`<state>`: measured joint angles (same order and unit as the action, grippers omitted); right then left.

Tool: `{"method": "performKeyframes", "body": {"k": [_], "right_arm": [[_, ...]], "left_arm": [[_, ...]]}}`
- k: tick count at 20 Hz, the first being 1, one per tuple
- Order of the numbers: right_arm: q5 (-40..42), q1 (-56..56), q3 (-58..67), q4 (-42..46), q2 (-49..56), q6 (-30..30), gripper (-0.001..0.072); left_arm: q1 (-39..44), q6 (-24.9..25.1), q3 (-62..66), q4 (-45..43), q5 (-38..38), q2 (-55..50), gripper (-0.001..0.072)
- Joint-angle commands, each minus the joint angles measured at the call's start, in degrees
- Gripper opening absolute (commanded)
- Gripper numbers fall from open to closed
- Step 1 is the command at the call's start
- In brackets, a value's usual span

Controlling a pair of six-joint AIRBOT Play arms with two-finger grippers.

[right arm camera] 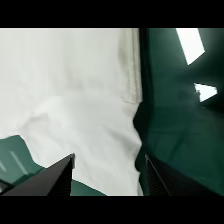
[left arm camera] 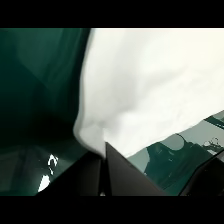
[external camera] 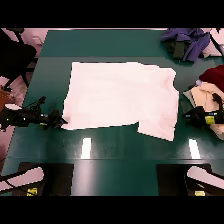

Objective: Fold the shirts.

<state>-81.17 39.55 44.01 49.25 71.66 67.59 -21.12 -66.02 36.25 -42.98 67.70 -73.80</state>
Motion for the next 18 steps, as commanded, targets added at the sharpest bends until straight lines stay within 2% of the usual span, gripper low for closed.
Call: {"method": "performKeyframes", "body": {"k": [1,6,11,12,13,15,16,17,18], "right_arm": [[1.1,3.4,-1.6,-10.8,7.1,-3.8,0.0526],[0.7,0.3,-1.7,-9.6,14.1,-3.9,0.0526],[5.3,-2.9,-1.7,-8.8,16.1,-3.8,0.0524],[6.3,-4.3,-1.6,-9.4,16.4,-3.8,0.0501],[7.6,-6.1,-1.6,-10.6,16.5,-3.9,0.0445],[10.0,-9.2,-1.5,-12.6,15.8,-4.3,0.0224],[11.0,-10.4,-1.5,-13.0,14.9,-4.6,0.0138],[11.8,-11.2,-1.5,-13.1,13.7,-4.7,0.0064],[12.2,-11.3,-1.6,-13.1,12.1,-4.7,0.0023]], "left_arm": [[0.0,0.2,0.1,0.3,0.3,0.0,0.0024],[0.0,0.3,0.1,0.6,0.2,0.0,0.0024],[0.0,0.3,0.1,0.9,-0.3,0.0,0.0024],[0.0,0.3,0.1,1.2,-0.5,0.0,0.0024],[0.0,0.3,0.1,1.6,-0.8,0.0,0.0024],[0.0,0.3,0.1,3.2,-1.8,0.0,0.0024],[0.0,0.3,0.1,3.7,-2.3,0.0,0.0024],[0.0,0.5,0.1,4.3,-2.8,0.0,0.0024],[0.0,0.5,0.1,4.8,-3.3,0.0,0.0024]]}}
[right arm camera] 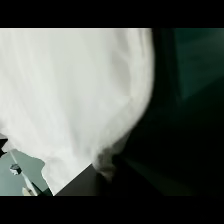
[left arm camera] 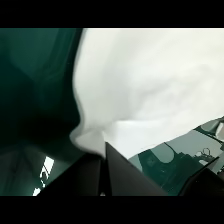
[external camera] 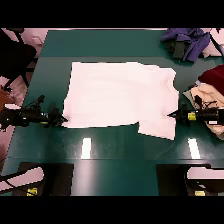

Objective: Fold the shirts.

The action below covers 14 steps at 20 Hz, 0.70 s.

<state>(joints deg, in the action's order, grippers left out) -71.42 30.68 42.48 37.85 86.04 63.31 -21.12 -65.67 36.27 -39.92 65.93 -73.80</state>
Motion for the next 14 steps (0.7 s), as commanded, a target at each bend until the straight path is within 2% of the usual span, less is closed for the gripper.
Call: {"method": "performKeyframes", "body": {"k": [1,4,9,11,14], "right_arm": [[2.3,-2.5,0.0,-1.7,-4.2,-0.5,0.0022],[-1.4,-2.1,0.0,-1.7,-12.8,-1.9,0.0021],[-3.4,-1.9,2.1,-1.9,-37.1,-2.7,0.0021],[-2.2,-1.9,7.1,-1.8,-47.1,-2.8,0.0021],[2.0,-1.9,18.9,0.8,-55.6,-1.0,0.0021]], "left_arm": [[0.0,0.2,0.3,1.9,-1.9,0.0,0.0024],[0.0,0.1,4.7,1.9,-0.1,2.4,0.0023],[0.0,-4.0,18.9,1.8,0.5,19.2,0.0023],[0.0,-8.3,25.1,1.8,-3.5,26.3,0.0022],[0.0,-8.4,36.3,0.4,-7.8,32.5,0.0022]]}}
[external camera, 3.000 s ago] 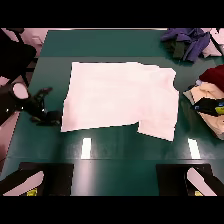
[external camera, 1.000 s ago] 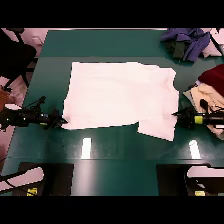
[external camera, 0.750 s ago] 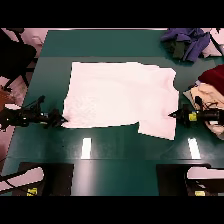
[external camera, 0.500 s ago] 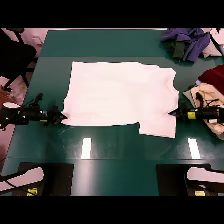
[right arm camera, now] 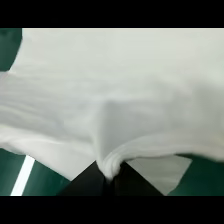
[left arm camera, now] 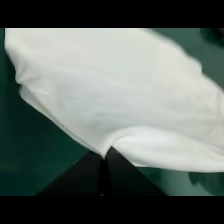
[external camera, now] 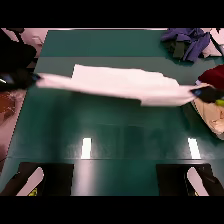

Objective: Fold the shirts.

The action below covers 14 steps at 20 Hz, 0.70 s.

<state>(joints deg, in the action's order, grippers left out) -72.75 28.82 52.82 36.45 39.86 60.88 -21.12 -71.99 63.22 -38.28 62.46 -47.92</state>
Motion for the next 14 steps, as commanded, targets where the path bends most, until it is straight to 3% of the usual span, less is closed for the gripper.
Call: {"method": "performKeyframes", "body": {"k": [1,8,14], "right_arm": [[3.3,0.0,12.6,3.8,-10.1,2.6,0.0021],[-4.9,-2.0,39.8,16.0,-6.3,9.2,0.0021],[-11.8,-0.5,58.8,20.0,-1.0,18.9,0.0021]], "left_arm": [[0.0,-2.1,13.7,-2.5,-4.3,7.5,0.0022],[0.0,-1.8,36.7,-4.7,0.5,8.2,0.0022],[6.1,-1.6,49.5,-20.5,2.5,8.2,0.0023]]}}
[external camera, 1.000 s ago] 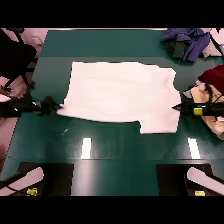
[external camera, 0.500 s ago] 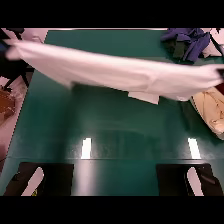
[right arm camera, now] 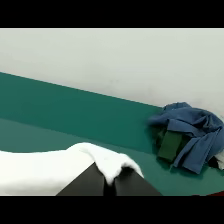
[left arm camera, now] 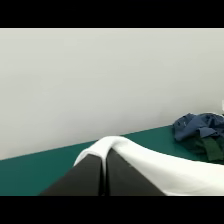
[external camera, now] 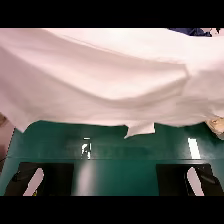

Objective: Fold the shirts.

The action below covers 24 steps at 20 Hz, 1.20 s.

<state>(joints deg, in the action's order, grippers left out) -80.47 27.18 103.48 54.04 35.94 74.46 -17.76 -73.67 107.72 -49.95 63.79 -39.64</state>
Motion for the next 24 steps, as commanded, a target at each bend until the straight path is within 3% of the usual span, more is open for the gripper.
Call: {"method": "performKeyframes", "body": {"k": [1,3,5,9,13,18,20,24], "right_arm": [[-6.4,2.3,9.0,0.6,5.0,6.7,0.0021],[-9.4,3.7,5.2,-4.5,9.9,7.1,0.0021],[-6.8,0.2,-3.4,-5.9,15.1,5.8,0.0021],[6.8,-13.0,-18.2,-5.5,30.7,-2.1,0.0021],[16.5,-19.8,-13.2,-4.5,53.1,-3.4,0.0020],[16.6,-21.0,1.3,-4.3,69.2,-1.3,0.0020],[13.0,-21.0,3.6,-3.7,70.9,-1.2,0.0021],[2.9,-21.2,3.6,7.3,70.6,1.7,0.0021]], "left_arm": [[2.8,-0.5,4.0,-10.3,1.5,-0.5,0.0022],[2.8,-1.3,-1.3,-9.0,2.1,-1.9,0.0022],[2.8,-1.1,-10.5,-4.1,1.6,-5.4,0.0022],[4.3,7.3,-32.4,7.0,-11.0,-15.5,0.0022],[10.0,13.8,-39.1,6.3,-20.8,-29.7,0.0023],[12.0,13.9,-39.0,6.7,-33.8,-41.5,0.0023],[11.9,14.1,-39.1,4.6,-33.6,-43.1,0.0023],[11.9,13.5,-39.1,-2.8,-30.6,-43.9,0.0023]]}}
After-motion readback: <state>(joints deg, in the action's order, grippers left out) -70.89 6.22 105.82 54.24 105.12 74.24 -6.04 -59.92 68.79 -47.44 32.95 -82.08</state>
